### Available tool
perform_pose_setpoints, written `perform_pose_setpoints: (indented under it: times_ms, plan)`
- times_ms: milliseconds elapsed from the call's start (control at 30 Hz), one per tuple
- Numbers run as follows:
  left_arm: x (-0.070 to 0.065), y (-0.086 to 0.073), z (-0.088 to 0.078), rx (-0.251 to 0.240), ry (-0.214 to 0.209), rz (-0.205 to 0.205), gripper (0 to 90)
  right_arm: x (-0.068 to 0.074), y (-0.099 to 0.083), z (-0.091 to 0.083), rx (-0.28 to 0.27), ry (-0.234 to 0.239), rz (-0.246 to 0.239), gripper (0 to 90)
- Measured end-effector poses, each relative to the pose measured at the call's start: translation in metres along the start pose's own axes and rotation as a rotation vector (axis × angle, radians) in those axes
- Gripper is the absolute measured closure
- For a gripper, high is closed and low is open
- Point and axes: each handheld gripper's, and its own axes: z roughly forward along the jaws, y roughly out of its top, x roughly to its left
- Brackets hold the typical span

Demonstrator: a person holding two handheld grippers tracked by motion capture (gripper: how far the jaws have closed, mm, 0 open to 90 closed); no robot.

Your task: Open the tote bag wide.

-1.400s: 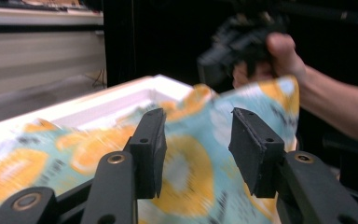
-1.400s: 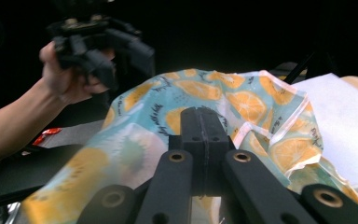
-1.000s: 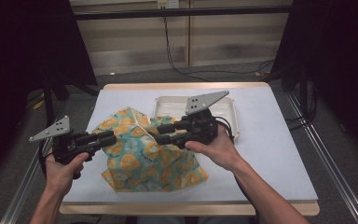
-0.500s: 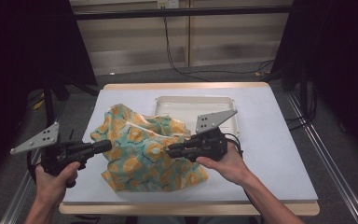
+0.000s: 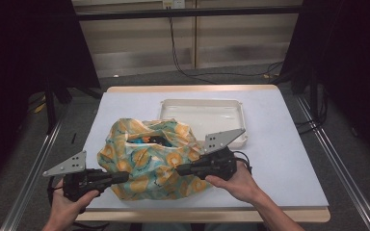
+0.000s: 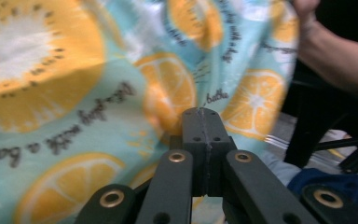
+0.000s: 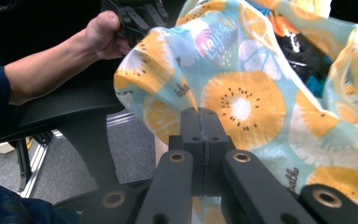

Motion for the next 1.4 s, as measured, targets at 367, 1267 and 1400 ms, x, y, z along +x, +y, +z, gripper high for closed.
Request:
perform_pose_setpoints:
  times_ms: [367, 1267, 1400]
  plan:
    - [0.005, -0.005, 0.013, 0.017, -0.023, -0.015, 90.0, -0.02, 0.03, -0.021, -0.104, -0.035, 0.007, 66.7]
    - [0.011, -0.017, 0.019, 0.035, -0.025, -0.039, 90.0, -0.085, 0.074, 0.067, 0.041, -0.032, 0.055, 90.0]
    - [0.012, -0.018, 0.023, 0.055, -0.012, -0.048, 90.0, -0.075, 0.081, 0.052, -0.001, -0.038, 0.031, 90.0]
